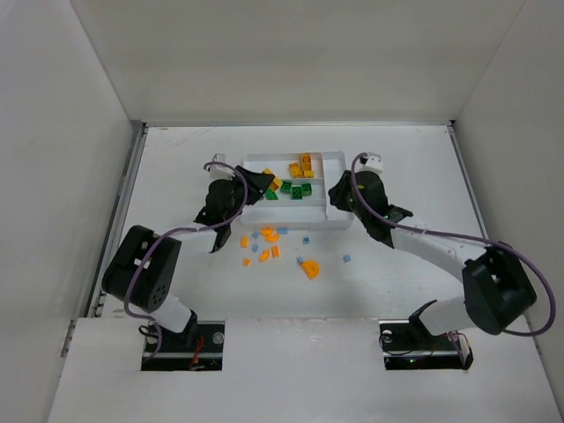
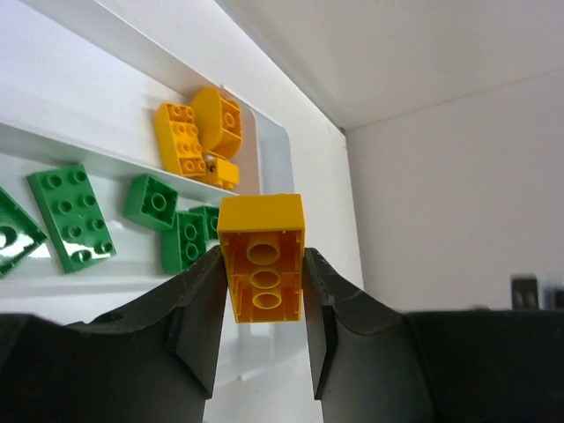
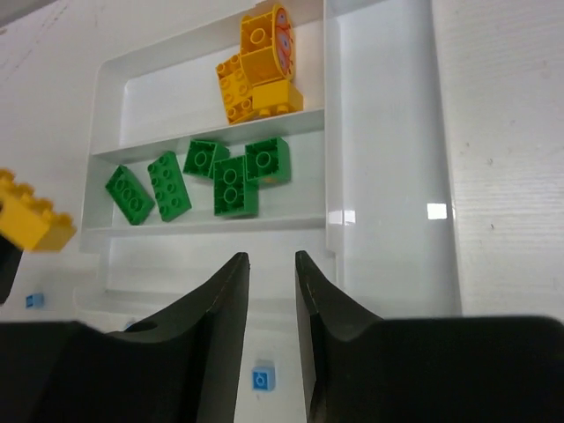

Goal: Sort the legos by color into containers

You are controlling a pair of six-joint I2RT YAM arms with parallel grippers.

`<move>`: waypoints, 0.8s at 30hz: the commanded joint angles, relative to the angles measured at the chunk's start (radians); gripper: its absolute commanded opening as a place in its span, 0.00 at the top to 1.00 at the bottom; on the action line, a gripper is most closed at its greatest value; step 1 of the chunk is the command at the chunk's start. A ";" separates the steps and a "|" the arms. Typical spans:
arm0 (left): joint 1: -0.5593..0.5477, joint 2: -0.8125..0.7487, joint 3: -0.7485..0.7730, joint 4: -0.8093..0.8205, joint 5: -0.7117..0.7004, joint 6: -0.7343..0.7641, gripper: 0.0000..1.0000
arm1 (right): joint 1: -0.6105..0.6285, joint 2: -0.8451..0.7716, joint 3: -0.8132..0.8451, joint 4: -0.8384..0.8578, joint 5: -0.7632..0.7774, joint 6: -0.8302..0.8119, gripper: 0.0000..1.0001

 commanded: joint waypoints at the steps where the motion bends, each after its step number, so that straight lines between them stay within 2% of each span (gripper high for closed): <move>1: 0.000 0.058 0.117 -0.078 -0.059 0.034 0.80 | 0.002 -0.081 -0.124 0.112 0.020 0.049 0.67; 5: 0.016 0.153 0.242 -0.179 -0.075 0.006 0.80 | -0.027 -0.147 -0.234 0.190 0.004 0.090 0.65; 12: 0.029 0.298 0.403 -0.334 -0.142 -0.118 0.78 | -0.034 -0.167 -0.268 0.234 -0.030 0.110 0.63; 19: 0.033 0.397 0.500 -0.370 -0.165 -0.225 0.77 | -0.037 -0.186 -0.276 0.243 -0.035 0.112 0.62; 24: 0.028 0.435 0.547 -0.401 -0.193 -0.244 0.75 | -0.034 -0.182 -0.273 0.246 -0.035 0.112 0.62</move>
